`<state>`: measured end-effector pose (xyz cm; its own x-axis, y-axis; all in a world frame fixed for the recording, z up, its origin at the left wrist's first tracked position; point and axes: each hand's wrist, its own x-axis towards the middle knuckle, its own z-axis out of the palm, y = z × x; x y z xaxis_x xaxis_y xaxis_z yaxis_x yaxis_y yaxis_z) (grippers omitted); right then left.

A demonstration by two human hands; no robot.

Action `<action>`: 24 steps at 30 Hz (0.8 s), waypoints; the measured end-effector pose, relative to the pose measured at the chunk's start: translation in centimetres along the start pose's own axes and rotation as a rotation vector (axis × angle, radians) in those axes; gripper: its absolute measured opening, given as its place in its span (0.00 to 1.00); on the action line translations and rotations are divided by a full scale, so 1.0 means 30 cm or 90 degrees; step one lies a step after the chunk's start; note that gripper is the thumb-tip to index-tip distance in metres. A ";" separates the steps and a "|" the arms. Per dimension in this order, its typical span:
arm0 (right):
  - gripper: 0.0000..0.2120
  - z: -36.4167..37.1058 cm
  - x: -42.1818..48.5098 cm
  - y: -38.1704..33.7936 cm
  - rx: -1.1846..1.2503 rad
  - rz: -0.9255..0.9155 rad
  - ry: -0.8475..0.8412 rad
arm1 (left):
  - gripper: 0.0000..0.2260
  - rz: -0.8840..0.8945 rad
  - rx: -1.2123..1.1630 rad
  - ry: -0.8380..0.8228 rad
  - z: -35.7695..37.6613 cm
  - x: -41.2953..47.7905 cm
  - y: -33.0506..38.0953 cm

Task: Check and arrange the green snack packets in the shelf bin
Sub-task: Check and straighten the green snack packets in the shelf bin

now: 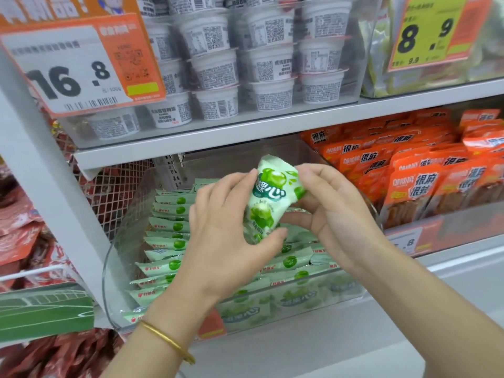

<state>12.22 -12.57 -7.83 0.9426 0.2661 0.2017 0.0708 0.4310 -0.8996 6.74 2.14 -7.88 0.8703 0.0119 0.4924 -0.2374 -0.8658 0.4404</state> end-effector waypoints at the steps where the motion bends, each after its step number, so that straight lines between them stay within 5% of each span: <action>1: 0.15 -0.001 0.002 0.003 -0.032 -0.013 0.009 | 0.36 -0.034 -0.086 -0.018 -0.007 0.002 0.002; 9: 0.13 -0.012 0.013 0.013 -0.229 -0.154 -0.063 | 0.16 -0.140 -0.496 -0.130 -0.034 0.008 -0.014; 15: 0.11 -0.024 0.018 0.021 -0.258 -0.171 -0.055 | 0.11 -0.119 -0.487 -0.141 -0.045 0.000 -0.011; 24: 0.13 -0.028 0.023 0.022 -0.187 -0.110 -0.060 | 0.23 -0.086 -0.469 -0.043 -0.043 -0.004 -0.015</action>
<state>13.20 -12.83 -8.60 0.8752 0.2948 0.3835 0.3310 0.2133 -0.9192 6.20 3.18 -7.16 0.9311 0.0428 0.3622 -0.3340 -0.2993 0.8938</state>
